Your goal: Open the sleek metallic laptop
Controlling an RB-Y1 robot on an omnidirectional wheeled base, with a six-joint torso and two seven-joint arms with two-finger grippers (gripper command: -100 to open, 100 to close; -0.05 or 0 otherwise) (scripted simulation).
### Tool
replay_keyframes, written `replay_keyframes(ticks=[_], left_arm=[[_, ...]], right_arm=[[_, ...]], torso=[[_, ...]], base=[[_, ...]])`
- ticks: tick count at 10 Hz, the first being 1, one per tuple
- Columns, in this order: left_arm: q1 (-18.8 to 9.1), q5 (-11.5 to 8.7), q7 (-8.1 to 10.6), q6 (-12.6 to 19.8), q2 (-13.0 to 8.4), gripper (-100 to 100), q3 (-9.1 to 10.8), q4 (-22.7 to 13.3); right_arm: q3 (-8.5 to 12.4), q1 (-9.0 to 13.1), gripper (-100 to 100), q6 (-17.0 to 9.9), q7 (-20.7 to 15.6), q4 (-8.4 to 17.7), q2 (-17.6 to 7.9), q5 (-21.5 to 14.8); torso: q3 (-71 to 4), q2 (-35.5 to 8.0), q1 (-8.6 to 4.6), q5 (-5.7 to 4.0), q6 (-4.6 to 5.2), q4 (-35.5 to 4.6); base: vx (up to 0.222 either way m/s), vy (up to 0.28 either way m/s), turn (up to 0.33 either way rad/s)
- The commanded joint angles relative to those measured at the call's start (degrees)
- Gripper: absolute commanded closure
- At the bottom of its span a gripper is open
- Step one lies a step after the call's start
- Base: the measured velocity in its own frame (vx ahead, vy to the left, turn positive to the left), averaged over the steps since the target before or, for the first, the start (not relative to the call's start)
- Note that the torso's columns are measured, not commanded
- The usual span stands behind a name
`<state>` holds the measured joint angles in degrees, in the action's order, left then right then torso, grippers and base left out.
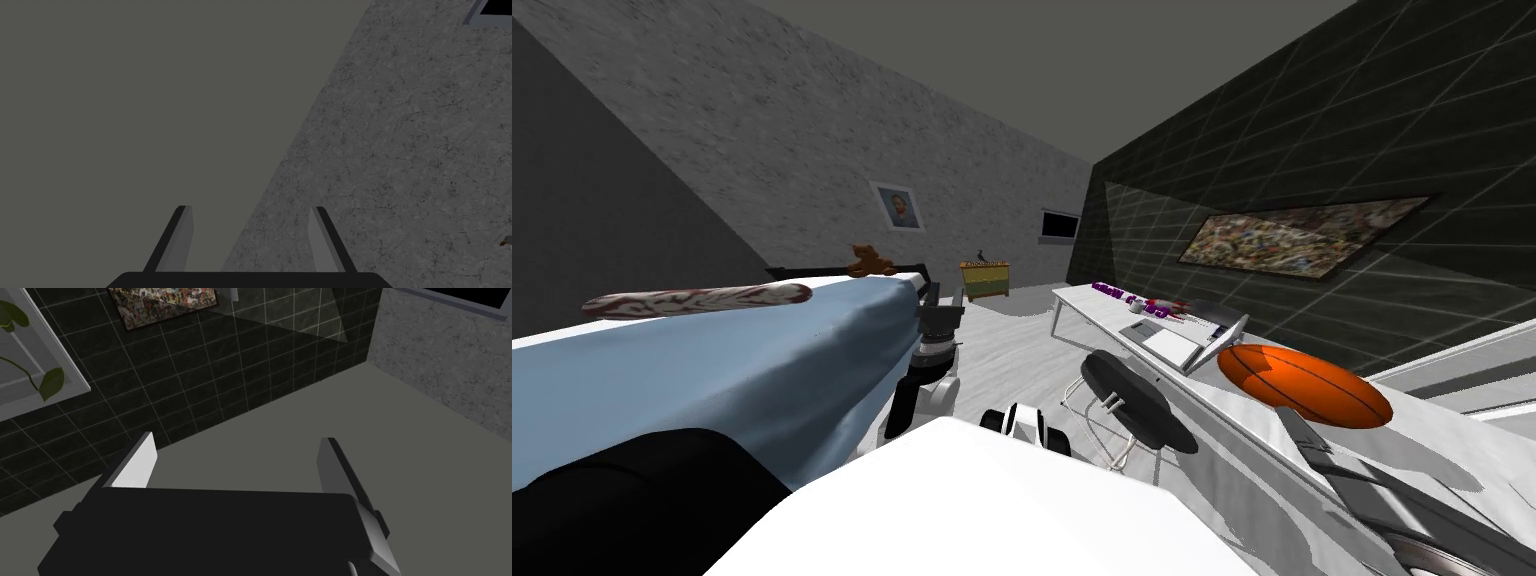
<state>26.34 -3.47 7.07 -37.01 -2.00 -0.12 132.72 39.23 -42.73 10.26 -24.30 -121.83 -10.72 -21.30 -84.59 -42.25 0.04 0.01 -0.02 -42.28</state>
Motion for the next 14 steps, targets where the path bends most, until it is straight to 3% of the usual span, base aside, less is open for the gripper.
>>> replay_keyframes(ticks=[1,2,4,5,6,9,11,14], left_arm=[[0.0,0.0,0.0,0.0,0.0,0,0.01,0.0],[0.0,0.0,0.0,0.0,0.0,0,0.0,0.0],[0.0,0.0,0.0,0.0,0.0,0,0.0,0.0],[0.0,0.0,0.0,0.0,0.0,0,0.0,0.0],[0.0,0.0,0.0,0.0,0.0,0,0.01,0.0],[0.0,0.0,0.0,0.0,0.0,0,0.01,0.0],[0.0,0.0,0.0,0.0,0.0,0,0.01,0.0],[0.0,0.0,0.0,0.0,0.0,0,0.01,0.0]], right_arm=[[2.7,-1.2,-100,-1.7,-4.0,1.8,0.4,-1.6],[2.7,-1.2,-100,-1.7,-4.3,1.8,0.4,-1.6],[6.2,-3.1,-100,-3.9,-8.5,4.3,0.4,-3.2],[6.4,-3.1,-100,-3.9,-9.4,4.3,0.4,-3.2],[8.1,-4.0,-100,-4.9,-11.6,5.6,0.3,-3.9],[9.8,-4.9,-100,-5.9,-14.4,6.9,0.2,-4.6],[12.9,-6.6,-100,-7.8,-18.2,9.4,-0.1,-5.9],[14.4,-7.5,-100,-8.7,-21.5,10.6,-0.3,-6.4]], torso=[[0.0,0.0,-0.04,0.0,0.04,0.0],[0.0,0.0,-0.03,-0.01,0.01,0.0],[0.0,0.0,-0.07,-0.02,0.02,0.0],[-0.1,0.1,-0.08,-0.01,-0.01,0.0],[0.0,0.0,-0.07,-0.02,0.05,0.0],[0.1,-0.1,-0.05,-0.01,0.0,0.0],[0.0,0.0,-0.1,-0.03,0.0,0.0],[0.0,-0.1,-0.01,0.0,0.02,0.0]], base=[[0.097,0.051,0.182],[0.086,0.033,0.114],[0.129,0.032,0.226],[0.124,0.016,0.132],[0.115,0.026,0.178],[0.086,0.01,0.124],[0.131,-0.019,0.213],[0.105,-0.023,0.111]])
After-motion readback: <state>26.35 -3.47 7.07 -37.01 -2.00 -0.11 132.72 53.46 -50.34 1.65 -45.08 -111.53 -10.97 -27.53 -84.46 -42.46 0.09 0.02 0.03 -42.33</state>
